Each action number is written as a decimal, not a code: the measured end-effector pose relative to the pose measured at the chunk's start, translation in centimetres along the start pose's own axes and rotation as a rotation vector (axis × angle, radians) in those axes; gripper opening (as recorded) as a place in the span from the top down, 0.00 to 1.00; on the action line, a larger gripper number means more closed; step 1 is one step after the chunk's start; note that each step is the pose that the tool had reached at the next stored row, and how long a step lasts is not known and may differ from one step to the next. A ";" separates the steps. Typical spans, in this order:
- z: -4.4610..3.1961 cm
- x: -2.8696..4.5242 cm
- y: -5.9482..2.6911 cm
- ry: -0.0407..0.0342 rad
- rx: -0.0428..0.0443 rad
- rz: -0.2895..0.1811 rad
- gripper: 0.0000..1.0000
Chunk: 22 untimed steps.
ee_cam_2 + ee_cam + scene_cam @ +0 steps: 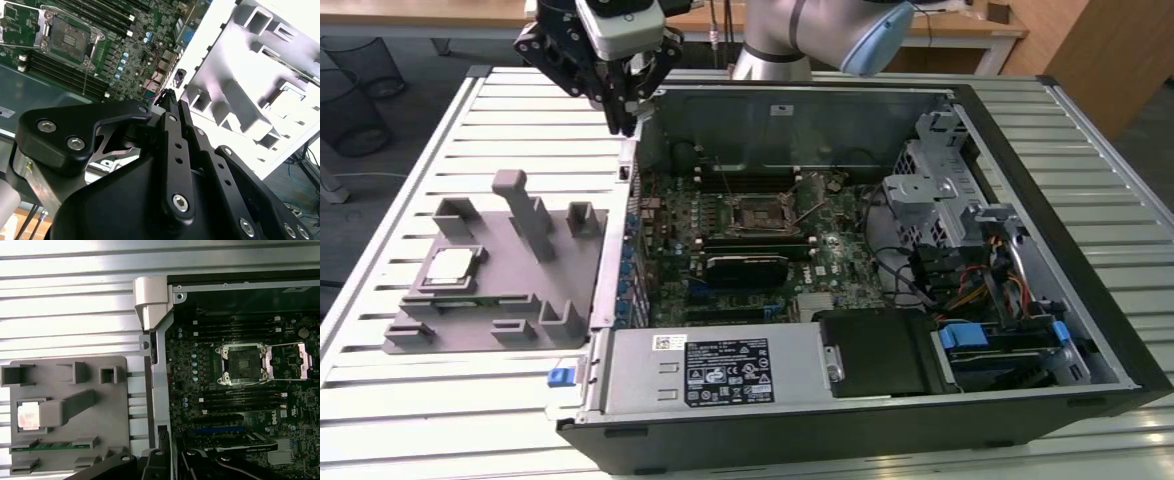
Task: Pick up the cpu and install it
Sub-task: 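Reach for the cpu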
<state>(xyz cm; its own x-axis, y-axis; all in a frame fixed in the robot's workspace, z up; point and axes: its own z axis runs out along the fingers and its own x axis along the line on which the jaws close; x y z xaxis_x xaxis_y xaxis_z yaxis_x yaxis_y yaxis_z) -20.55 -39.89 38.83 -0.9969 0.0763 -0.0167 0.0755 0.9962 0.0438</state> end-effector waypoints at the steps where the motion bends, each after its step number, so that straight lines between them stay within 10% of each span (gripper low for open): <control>1: 0.00 0.12 -0.01 0.0000 -0.0001 0.000 0.82; 22: -0.04 3.58 -0.27 0.0001 0.0000 0.000 0.82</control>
<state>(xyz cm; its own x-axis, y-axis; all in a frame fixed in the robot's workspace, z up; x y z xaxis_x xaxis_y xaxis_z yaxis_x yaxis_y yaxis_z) -24.13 -39.89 38.80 -0.9970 0.0762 -0.0165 0.0754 0.9962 0.0438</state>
